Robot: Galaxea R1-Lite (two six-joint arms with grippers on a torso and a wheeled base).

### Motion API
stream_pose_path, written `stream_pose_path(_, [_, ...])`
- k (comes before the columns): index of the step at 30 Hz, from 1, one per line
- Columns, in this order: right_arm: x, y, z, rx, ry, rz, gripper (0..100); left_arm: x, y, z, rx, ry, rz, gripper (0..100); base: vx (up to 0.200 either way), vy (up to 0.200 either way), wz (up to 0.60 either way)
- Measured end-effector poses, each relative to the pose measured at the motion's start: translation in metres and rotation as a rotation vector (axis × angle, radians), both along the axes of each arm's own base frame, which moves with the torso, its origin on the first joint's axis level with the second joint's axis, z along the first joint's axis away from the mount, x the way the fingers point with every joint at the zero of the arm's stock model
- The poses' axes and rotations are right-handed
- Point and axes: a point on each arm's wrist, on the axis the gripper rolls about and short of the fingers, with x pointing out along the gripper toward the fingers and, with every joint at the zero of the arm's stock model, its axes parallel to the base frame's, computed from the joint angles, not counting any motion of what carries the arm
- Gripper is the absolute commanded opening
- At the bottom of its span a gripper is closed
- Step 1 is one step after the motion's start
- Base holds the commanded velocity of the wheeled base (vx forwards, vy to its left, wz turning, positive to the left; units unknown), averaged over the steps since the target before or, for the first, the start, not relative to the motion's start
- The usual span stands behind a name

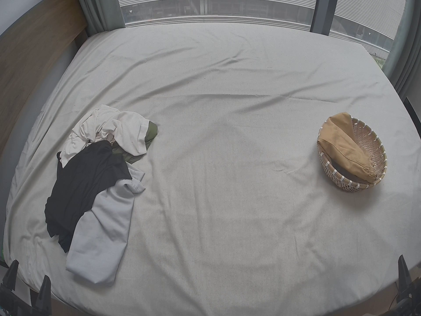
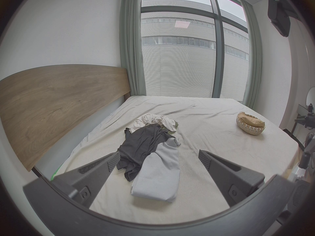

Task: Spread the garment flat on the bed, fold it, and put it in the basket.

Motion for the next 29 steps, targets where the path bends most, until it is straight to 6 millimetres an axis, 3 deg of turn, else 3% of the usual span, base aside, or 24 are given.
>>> stream_pose_path(8, [0.0002,-0.0010,-0.0041,0.182,0.029,-0.029,100,0.0000,0.0000,0.0000,-0.002,0.000,0.000,100,0.000,0.000,0.00])
stream_pose_path(29, [0.0004,0.0006,-0.0070,0.125,0.067,0.043,100,0.0000,0.0000,0.0001,0.002,-0.001,-0.001,100,0.000,0.000,0.00])
